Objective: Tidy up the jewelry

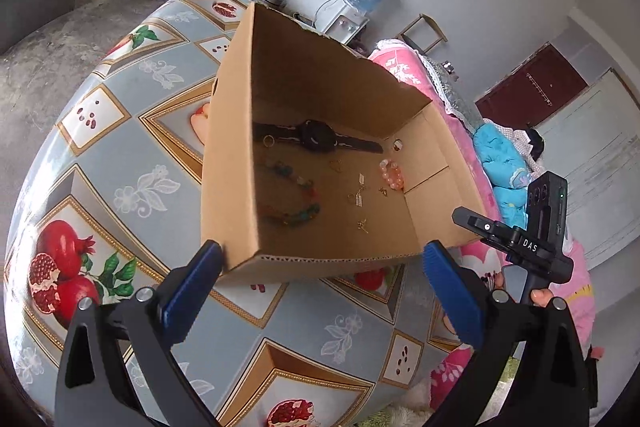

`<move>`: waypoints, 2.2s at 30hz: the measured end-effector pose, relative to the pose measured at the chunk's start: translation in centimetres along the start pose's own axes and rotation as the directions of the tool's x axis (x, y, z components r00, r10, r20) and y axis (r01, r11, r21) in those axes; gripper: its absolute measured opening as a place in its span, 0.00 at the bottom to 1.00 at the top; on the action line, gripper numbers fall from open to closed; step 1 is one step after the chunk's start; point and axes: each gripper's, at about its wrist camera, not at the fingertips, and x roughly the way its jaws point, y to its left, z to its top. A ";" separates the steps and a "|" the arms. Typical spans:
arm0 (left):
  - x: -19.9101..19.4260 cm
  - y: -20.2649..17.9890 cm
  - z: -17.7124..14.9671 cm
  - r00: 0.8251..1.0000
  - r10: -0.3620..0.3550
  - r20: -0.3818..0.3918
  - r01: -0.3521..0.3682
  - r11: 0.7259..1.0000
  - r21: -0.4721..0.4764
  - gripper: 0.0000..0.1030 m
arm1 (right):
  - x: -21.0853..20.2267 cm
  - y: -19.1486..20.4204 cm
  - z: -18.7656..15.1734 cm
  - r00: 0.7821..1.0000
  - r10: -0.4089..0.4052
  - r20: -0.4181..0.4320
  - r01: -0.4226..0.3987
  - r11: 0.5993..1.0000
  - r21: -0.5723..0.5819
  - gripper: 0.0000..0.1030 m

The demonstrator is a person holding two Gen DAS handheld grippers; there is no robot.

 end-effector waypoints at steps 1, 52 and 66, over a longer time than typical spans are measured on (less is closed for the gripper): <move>-0.1 -0.1 -0.2 1.000 0.011 0.006 -0.011 1.000 0.013 0.95 | 0.0 0.2 -0.2 1.000 -0.014 0.005 0.014 1.000 -0.004 0.88; 0.3 -9.2 -3.7 0.849 0.499 0.171 -0.525 0.831 0.182 0.95 | -5.3 8.6 -8.9 0.908 -0.368 0.199 0.391 0.916 -0.092 0.92; 0.9 -9.2 -3.8 0.857 0.491 0.158 -0.514 0.835 0.195 0.95 | -5.3 8.5 -8.3 0.904 -0.378 0.199 0.399 0.913 -0.080 0.92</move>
